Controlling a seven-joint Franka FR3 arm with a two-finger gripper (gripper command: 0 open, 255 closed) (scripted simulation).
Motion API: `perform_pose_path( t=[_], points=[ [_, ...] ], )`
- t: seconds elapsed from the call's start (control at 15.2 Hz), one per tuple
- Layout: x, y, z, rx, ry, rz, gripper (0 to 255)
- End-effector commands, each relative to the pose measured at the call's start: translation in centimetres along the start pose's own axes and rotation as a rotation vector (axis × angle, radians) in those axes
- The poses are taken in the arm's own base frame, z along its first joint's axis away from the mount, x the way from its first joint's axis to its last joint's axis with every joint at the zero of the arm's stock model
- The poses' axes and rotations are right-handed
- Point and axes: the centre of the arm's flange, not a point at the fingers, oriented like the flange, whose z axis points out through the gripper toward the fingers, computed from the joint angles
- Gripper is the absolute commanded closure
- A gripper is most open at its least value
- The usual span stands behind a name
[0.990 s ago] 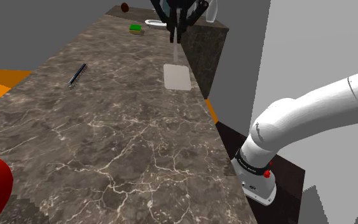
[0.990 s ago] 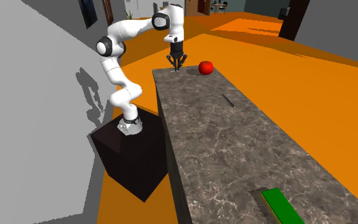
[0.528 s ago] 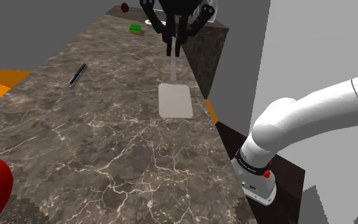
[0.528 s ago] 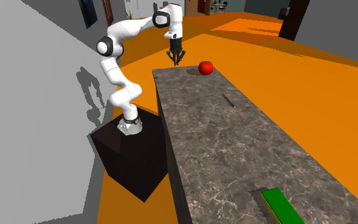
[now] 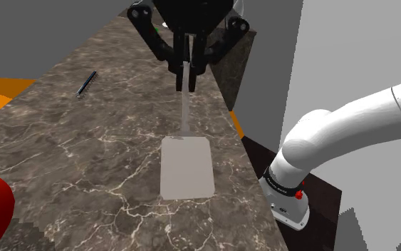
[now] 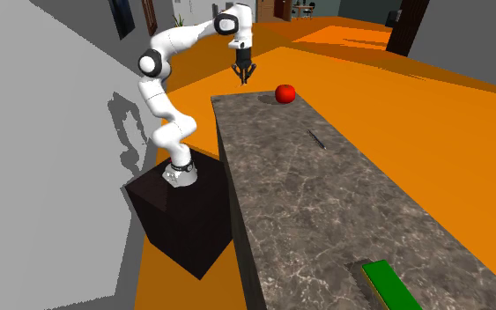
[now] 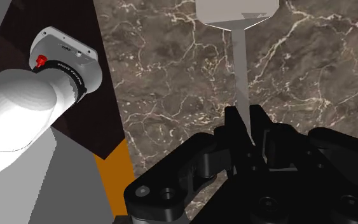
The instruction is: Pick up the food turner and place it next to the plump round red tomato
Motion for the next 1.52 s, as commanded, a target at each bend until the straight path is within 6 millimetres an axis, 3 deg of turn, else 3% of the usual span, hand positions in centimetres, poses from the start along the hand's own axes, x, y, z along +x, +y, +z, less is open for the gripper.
perform_pose_path(
  t=[0.0,0.92,1.45],
  points=[
    [-2.5,-0.4,-0.4,0.000,0.000,0.001,255],
    [-20.5,-3.7,-1.6,0.000,0.000,0.001,255],
    [-20.8,-3.7,2.7,0.000,0.000,0.001,255]
  ],
)
